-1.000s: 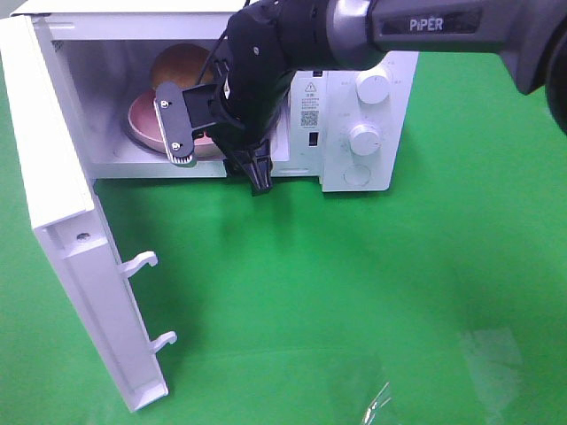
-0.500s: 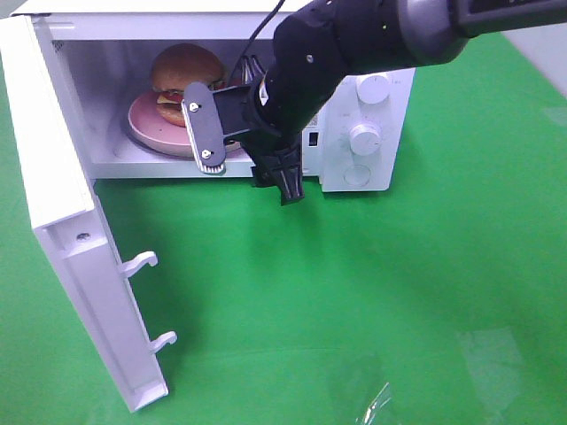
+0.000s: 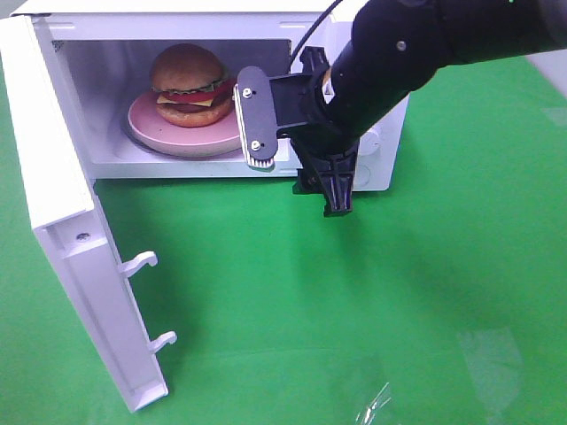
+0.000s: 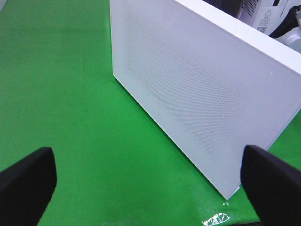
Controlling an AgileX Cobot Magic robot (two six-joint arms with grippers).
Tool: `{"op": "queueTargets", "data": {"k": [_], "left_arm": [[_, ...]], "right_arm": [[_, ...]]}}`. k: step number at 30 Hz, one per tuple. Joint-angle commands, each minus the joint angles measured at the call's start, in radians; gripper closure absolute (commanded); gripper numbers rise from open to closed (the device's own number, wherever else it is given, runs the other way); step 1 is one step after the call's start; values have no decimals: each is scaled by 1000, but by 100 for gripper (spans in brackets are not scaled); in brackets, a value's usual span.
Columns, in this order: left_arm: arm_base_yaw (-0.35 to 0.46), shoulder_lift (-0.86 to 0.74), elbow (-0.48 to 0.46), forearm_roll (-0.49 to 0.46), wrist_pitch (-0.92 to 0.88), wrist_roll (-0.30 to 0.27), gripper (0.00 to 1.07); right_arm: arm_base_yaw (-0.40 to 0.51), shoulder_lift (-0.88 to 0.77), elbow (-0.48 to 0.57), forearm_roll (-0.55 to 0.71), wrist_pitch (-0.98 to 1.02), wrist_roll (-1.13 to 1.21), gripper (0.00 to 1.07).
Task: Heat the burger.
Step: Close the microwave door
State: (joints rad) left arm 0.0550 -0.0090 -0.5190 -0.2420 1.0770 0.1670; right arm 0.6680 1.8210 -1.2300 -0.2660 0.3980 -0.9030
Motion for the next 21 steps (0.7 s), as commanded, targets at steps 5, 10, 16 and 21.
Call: {"op": "queueTargets", "data": {"k": [5,10,16,21], "left_arm": [[-4,-12,2,2,-3,-1,8],[-4,-12,2,2,-3,-1,8],[-4,-12,2,2,-3,-1,8],[-4,-12,2,2,-3,-1,8]], "right_arm": [[-2,-176,148,4,37,315,36],[-1,-308,224,10,56,559,36],[-1,-453,306,10,71,814,36],[1,-612,373,23,213,963,36]]}}
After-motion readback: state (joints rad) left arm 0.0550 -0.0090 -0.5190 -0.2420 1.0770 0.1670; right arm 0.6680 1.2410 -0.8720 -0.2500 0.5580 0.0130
